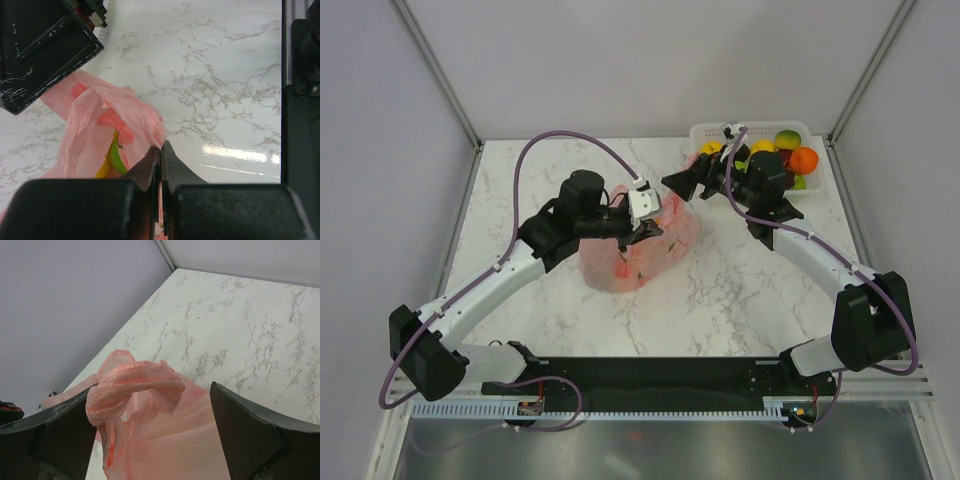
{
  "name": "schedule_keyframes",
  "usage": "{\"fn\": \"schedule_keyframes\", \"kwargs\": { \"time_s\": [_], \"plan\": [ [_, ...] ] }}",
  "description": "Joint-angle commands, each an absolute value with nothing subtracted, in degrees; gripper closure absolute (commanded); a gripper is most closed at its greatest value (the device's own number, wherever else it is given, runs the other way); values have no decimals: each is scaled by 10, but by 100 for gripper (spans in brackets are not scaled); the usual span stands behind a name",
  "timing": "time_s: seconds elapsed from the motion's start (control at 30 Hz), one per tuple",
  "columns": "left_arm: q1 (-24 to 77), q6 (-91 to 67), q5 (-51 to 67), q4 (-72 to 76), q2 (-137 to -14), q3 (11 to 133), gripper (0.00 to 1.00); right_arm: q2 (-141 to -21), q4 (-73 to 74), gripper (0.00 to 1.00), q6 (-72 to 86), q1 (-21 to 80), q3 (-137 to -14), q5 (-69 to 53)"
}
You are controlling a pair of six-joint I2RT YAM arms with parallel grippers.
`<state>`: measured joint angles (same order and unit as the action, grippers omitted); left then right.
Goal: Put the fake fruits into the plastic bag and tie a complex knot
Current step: Tie the plastic bag at the center of the board.
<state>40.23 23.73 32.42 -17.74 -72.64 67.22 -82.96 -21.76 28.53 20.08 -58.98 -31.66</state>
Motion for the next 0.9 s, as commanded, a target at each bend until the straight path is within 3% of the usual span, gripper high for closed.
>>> {"fn": "schedule_keyframes", "kwargs": {
  "time_s": [0.0,0.1,0.87],
  "plan": [
    [408,257,353,-180,-740,693,98,-808,-227,5,285,200,-611,-330],
    [409,256,343,-180,-751,693,98,-803,-221,2,278,200,-610,-350],
    [405,267,263,-181,-771,700,98,-833,-207,3,217,211,-588,-506]
  ]
}}
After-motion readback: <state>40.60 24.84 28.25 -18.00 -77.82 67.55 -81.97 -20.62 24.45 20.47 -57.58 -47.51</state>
